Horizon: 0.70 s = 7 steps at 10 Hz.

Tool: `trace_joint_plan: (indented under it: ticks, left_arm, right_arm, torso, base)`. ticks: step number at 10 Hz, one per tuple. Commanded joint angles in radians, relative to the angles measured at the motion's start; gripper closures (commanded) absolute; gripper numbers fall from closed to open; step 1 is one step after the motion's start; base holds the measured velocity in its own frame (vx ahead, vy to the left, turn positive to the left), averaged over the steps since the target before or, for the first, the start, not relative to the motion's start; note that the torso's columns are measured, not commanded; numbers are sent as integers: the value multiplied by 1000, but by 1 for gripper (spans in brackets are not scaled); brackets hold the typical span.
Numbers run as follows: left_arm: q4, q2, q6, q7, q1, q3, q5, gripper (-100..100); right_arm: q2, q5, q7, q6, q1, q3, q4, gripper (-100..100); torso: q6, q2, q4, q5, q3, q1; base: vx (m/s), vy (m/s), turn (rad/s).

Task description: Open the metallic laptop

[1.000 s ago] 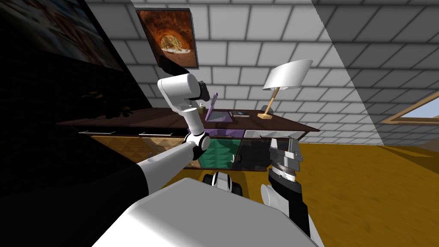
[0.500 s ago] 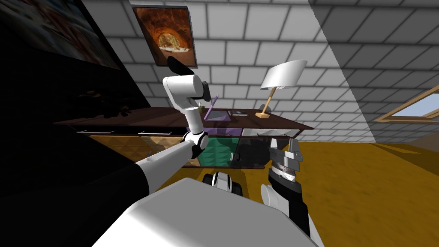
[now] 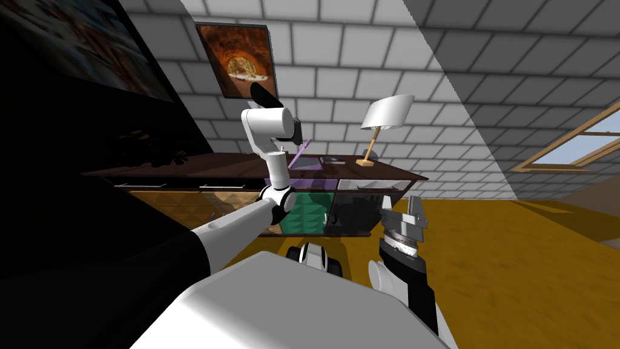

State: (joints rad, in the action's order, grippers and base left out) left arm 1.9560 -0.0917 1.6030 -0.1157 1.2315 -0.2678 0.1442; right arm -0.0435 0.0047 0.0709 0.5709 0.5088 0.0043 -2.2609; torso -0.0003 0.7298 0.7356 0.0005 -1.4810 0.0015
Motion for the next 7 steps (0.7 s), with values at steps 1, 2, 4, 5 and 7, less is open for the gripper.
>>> trace_joint_plan:
  ticks: [1, 2, 4, 5, 7]
  left_arm:
    - [0, 0, 2, 0, 1, 0, 0, 100]
    - [-25, -10, -12, 29, -5, 28, 3, 100]
    - [-59, -22, -30, 68, -13, 67, 6, 100]
    - [-76, -28, -39, 87, -17, 86, 7, 100]
    - [-83, -20, -62, 64, -33, 72, 11, -100]
  right_arm:
    - [0, 0, 0, 0, 0, 0, 0, 0]
    - [0, 0, 0, 0, 0, 0, 0, 0]
    - [0, 0, 0, 0, 0, 0, 0, 0]
    - [0, 0, 0, 0, 0, 0, 0, 0]
    - [0, 0, 0, 0, 0, 0, 0, 0]
  torso:
    - [0, 4, 0, 0, 2, 0]
    - [0, 9, 3, 0, 6, -1]
    - [1, 12, 4, -2, 8, -5]
    - [0, 12, 4, -2, 7, -4]
    - [0, 7, 2, 0, 5, 1]
  base:
    - [7, -1, 2]
    - [-7, -28, -3]
    - [-44, -77, -3]
    - [-68, -81, -5]
    - [-23, -46, 5]
